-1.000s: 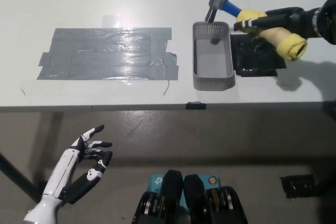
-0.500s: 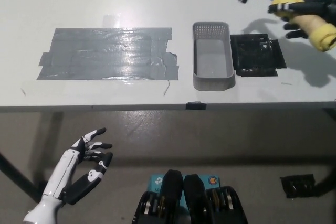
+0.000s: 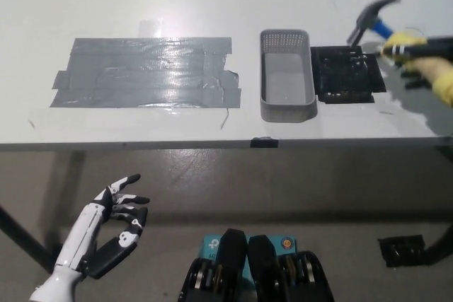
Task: The robot picks the hammer with right hand and hits the black area on the desk and places it back.
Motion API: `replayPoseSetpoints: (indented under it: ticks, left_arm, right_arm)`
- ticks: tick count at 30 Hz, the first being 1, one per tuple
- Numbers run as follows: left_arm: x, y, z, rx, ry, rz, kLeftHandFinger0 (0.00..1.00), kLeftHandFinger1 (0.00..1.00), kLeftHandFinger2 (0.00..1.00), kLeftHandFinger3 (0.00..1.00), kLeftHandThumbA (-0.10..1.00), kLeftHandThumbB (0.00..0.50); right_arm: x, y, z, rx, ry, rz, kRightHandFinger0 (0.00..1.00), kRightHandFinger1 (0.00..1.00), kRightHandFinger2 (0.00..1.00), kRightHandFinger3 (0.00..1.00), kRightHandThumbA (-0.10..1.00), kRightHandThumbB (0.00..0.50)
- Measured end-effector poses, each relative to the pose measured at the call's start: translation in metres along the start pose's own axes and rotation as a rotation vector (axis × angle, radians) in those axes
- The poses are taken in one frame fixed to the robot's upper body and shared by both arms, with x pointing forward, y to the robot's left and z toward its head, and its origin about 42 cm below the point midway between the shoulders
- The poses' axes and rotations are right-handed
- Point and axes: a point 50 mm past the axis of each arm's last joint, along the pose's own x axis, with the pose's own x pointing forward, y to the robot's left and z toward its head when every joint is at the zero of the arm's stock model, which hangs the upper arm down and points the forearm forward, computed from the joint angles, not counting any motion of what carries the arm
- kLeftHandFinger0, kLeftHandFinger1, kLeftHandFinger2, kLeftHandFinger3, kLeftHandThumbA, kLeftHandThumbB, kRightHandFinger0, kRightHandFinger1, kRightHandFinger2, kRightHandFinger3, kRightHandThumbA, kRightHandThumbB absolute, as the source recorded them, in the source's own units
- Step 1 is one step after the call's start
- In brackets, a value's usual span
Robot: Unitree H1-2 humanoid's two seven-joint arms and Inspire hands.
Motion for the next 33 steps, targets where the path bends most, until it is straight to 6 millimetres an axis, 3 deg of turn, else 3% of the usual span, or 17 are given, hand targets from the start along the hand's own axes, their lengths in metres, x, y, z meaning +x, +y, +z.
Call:
replayPoseSetpoints:
  ticks: [2,4,6,7,9,11,13,14,16,17,19,20,21,22,25,29,33]
  left_arm:
    - [0.000,0.000,0.000,0.001,0.001,0.000,0.59,0.58,0.67,0.87,0.60,0.000]
    - [0.000,0.000,0.000,0.000,0.001,0.000,0.56,0.57,0.66,0.86,0.59,0.000]
    - [0.000,0.000,0.000,0.000,0.001,0.000,0.56,0.57,0.65,0.86,0.59,0.000]
    - [0.000,0.000,0.000,0.000,0.001,0.000,0.56,0.57,0.65,0.86,0.59,0.000]
    - [0.000,0.000,-0.001,0.000,0.003,0.000,0.56,0.57,0.65,0.86,0.59,0.000]
    - [0.000,0.000,-0.001,0.001,0.003,0.000,0.55,0.57,0.65,0.85,0.57,0.000]
    - [0.000,0.000,-0.001,0.001,0.003,0.000,0.55,0.57,0.64,0.85,0.57,0.000]
    - [0.000,0.000,-0.001,0.000,0.004,0.001,0.55,0.56,0.64,0.84,0.57,0.000]
    - [-0.001,0.000,-0.001,0.000,0.004,0.002,0.55,0.56,0.63,0.84,0.57,0.000]
    - [-0.001,0.000,-0.001,0.000,0.005,0.002,0.56,0.56,0.64,0.84,0.58,0.000]
    - [-0.001,0.000,-0.001,0.001,0.005,0.002,0.56,0.56,0.64,0.84,0.57,0.000]
    - [-0.001,0.000,-0.001,0.001,0.005,0.002,0.56,0.56,0.64,0.84,0.57,0.000]
    - [-0.001,0.000,-0.001,0.000,0.005,0.002,0.56,0.56,0.64,0.84,0.58,0.000]
    - [-0.001,0.000,-0.001,0.000,0.006,0.002,0.56,0.56,0.64,0.84,0.58,0.000]
    - [-0.001,0.000,-0.002,0.000,0.008,0.001,0.54,0.55,0.64,0.83,0.57,0.000]
    - [-0.001,0.000,-0.002,-0.001,0.009,0.001,0.53,0.54,0.63,0.82,0.57,0.000]
    - [-0.001,0.000,-0.002,-0.001,0.009,0.001,0.53,0.54,0.63,0.83,0.57,0.000]
  right_arm:
    - [0.004,-0.001,-0.011,-0.001,0.028,-0.001,0.00,0.00,0.32,0.62,0.03,0.000]
    - [0.009,-0.001,-0.022,-0.010,0.064,0.002,0.00,0.00,0.52,0.93,0.01,0.000]
    - [0.011,0.000,-0.024,-0.018,0.072,0.007,0.00,0.01,0.52,1.00,-0.03,0.006]
    - [0.011,0.001,-0.024,-0.021,0.072,0.007,0.00,0.00,0.50,1.00,-0.06,0.000]
    - [0.011,0.001,-0.023,-0.029,0.073,0.002,0.00,0.00,0.46,0.85,-0.04,0.000]
    - [0.011,0.001,-0.021,-0.044,0.080,-0.003,0.00,0.00,0.47,1.00,-0.06,0.000]
    - [0.010,0.002,-0.019,-0.055,0.081,-0.006,0.00,0.00,0.43,0.96,-0.09,0.000]
    - [0.010,0.003,-0.016,-0.059,0.078,-0.008,0.00,0.00,0.41,0.85,-0.08,0.000]
    - [0.009,0.004,-0.011,-0.064,0.070,-0.008,0.00,0.00,0.48,0.99,-0.03,0.000]
    - [0.007,0.004,-0.009,-0.069,0.067,-0.010,0.00,0.00,0.49,0.84,-0.02,0.000]
    - [0.004,0.003,-0.003,-0.080,0.058,-0.014,0.00,0.00,0.45,0.76,-0.06,0.000]
    - [0.002,0.003,0.003,-0.085,0.050,-0.017,0.00,0.00,0.40,0.95,-0.10,0.009]
    - [-0.001,0.003,0.007,-0.088,0.042,-0.021,0.00,0.00,0.32,0.91,-0.10,0.000]
    - [-0.003,0.003,0.011,-0.089,0.036,-0.024,0.00,0.00,0.28,0.99,-0.10,0.000]
    - [-0.015,0.005,0.036,-0.108,-0.003,-0.034,0.00,0.00,0.24,0.74,-0.10,0.000]
    - [-0.029,0.010,0.066,-0.141,-0.053,-0.039,0.00,0.00,0.36,1.00,-0.10,0.000]
    - [-0.046,0.018,0.097,-0.195,-0.110,-0.053,0.00,0.03,0.52,0.92,-0.10,0.000]
